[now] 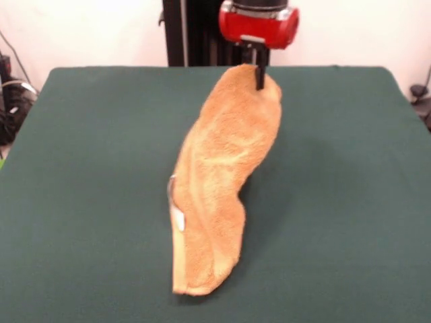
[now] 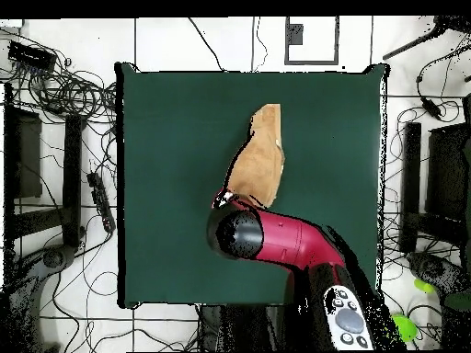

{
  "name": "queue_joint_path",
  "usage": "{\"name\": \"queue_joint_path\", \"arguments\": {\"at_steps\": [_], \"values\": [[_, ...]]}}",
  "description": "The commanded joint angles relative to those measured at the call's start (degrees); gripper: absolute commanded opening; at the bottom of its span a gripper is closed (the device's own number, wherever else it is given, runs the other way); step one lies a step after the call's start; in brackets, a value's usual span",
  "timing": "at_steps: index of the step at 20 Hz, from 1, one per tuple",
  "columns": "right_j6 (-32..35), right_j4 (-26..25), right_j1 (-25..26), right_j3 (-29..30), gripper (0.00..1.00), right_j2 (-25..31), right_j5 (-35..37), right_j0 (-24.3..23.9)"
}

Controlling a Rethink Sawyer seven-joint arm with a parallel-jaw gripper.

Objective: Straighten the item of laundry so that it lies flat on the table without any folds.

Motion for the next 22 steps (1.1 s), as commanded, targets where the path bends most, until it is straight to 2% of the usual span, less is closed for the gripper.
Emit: {"name": "queue_joint_path", "arguments": {"at_steps": [1, 5, 11, 12, 15, 22], "values": [[10.7, 8.0, -1.8, 9.9, 0.0, 10.7, 3.5, 1.4], [11.2, 10.7, -1.7, 10.9, 0.0, 12.6, 1.9, 2.0], [11.9, 12.4, -0.4, 9.6, 0.0, 11.0, -0.5, 4.7], [10.9, 11.9, -0.5, 9.6, 1.0, 10.2, -1.2, 4.7], [11.0, 12.6, -0.2, 9.1, 1.0, 10.7, -0.9, 5.0], [10.3, 15.3, 0.2, 10.2, 1.0, 13.2, -1.9, 1.9]]}}
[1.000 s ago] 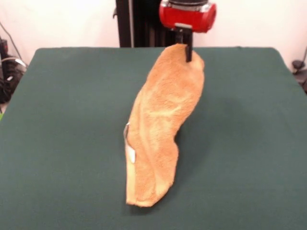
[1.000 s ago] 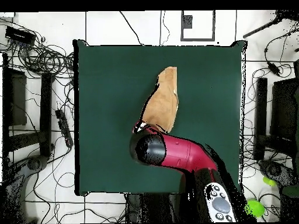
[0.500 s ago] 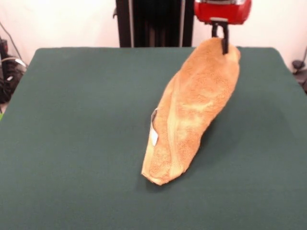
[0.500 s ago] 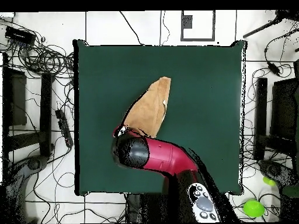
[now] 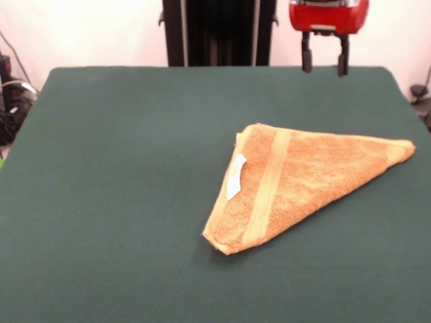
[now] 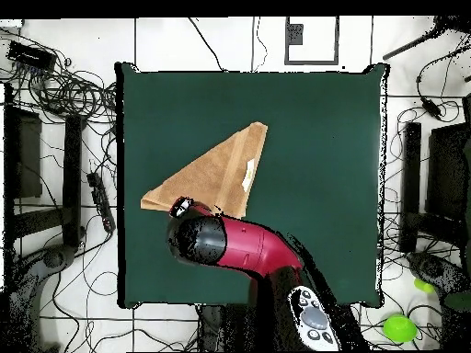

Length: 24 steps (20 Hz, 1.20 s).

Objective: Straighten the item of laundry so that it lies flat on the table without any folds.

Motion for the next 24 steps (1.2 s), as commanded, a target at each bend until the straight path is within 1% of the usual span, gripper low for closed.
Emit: {"name": "queue_joint_path", "arguments": {"at_steps": [1, 5, 7, 9, 12, 13, 16, 20, 24], "values": [[10.2, 4.4, 1.7, 4.1, 1.0, 6.8, -2.0, -0.6], [9.5, 4.2, 2.1, 3.9, 1.0, 6.5, -2.3, -0.5], [8.8, 3.3, 1.8, 2.3, 1.0, 4.5, -0.3, 0.7], [7.7, 1.6, 0.9, 0.1, 1.0, 1.9, 3.0, 2.0], [5.6, -1.3, 0.7, -5.7, 1.0, -1.8, 8.1, 3.6], [5.1, -2.1, 0.7, -7.3, 1.0, -3.1, 9.3, 3.9], [3.4, -4.0, 2.0, -11.8, 1.0, -4.6, 11.0, 3.6], [0.6, -5.9, 3.9, -15.2, 1.0, -3.3, 11.7, 0.7], [-1.4, -8.5, 3.6, -15.8, 1.0, -2.3, 10.5, -0.3]]}}
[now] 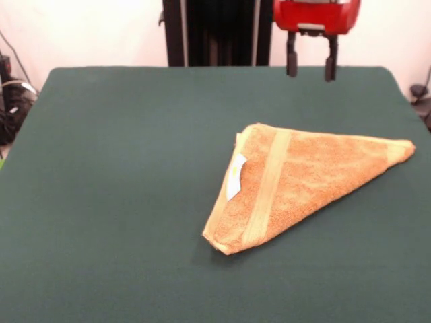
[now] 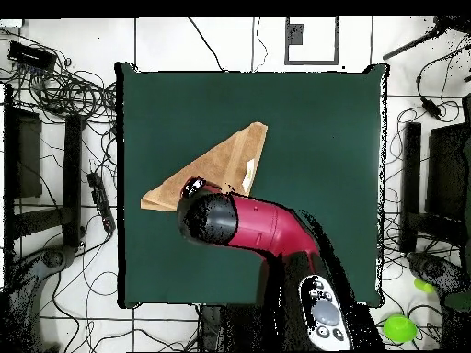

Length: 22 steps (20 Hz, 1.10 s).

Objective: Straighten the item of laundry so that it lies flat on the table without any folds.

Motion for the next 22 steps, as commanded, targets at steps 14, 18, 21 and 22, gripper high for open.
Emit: {"name": "queue_joint_path", "arguments": {"at_steps": [14, 18, 21, 22], "values": [[-11.0, -11.3, 7.0, -12.0, 1.0, 12.1, 4.6, -12.6], [-12.3, -14.0, 7.7, -13.1, 1.0, 14.7, 5.3, -14.8], [-12.7, -15.4, 8.3, -13.9, 1.0, 15.8, 5.9, -16.0], [-13.0, -16.1, 8.7, -14.5, 1.0, 16.4, 6.3, -16.6]]}}
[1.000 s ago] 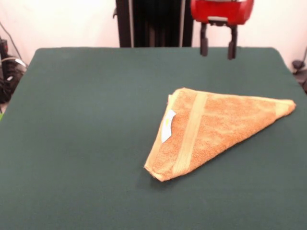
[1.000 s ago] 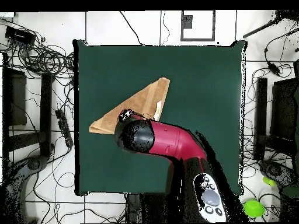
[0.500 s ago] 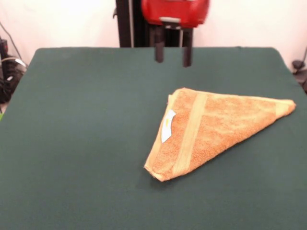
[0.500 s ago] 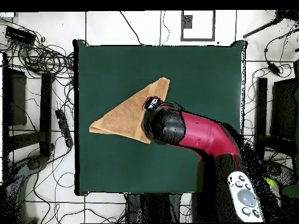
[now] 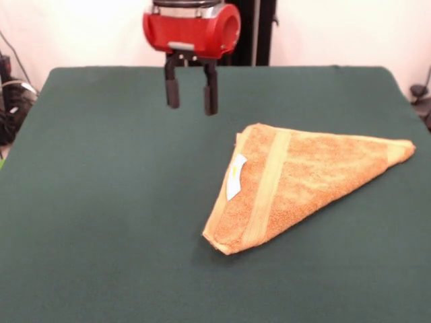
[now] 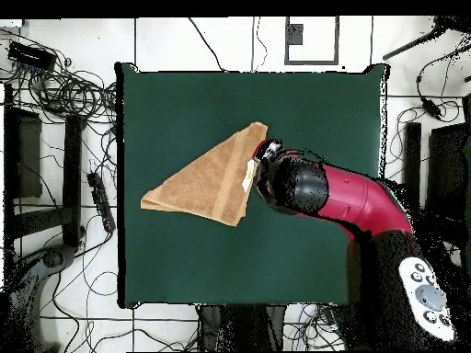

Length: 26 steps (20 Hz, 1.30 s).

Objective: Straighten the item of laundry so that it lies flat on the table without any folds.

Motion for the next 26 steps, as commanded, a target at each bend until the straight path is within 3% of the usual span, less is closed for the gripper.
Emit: {"name": "queue_joint_path", "arguments": {"at_steps": [1, 13, 26], "values": [[-13.2, -5.3, 5.8, -3.0, 1.0, 11.0, 6.2, -1.3], [-17.4, -9.8, 7.6, -6.6, 1.0, 17.6, 14.1, -7.8], [-23.9, -15.7, 12.8, -12.5, 1.0, 24.9, 21.3, -15.5]]}}
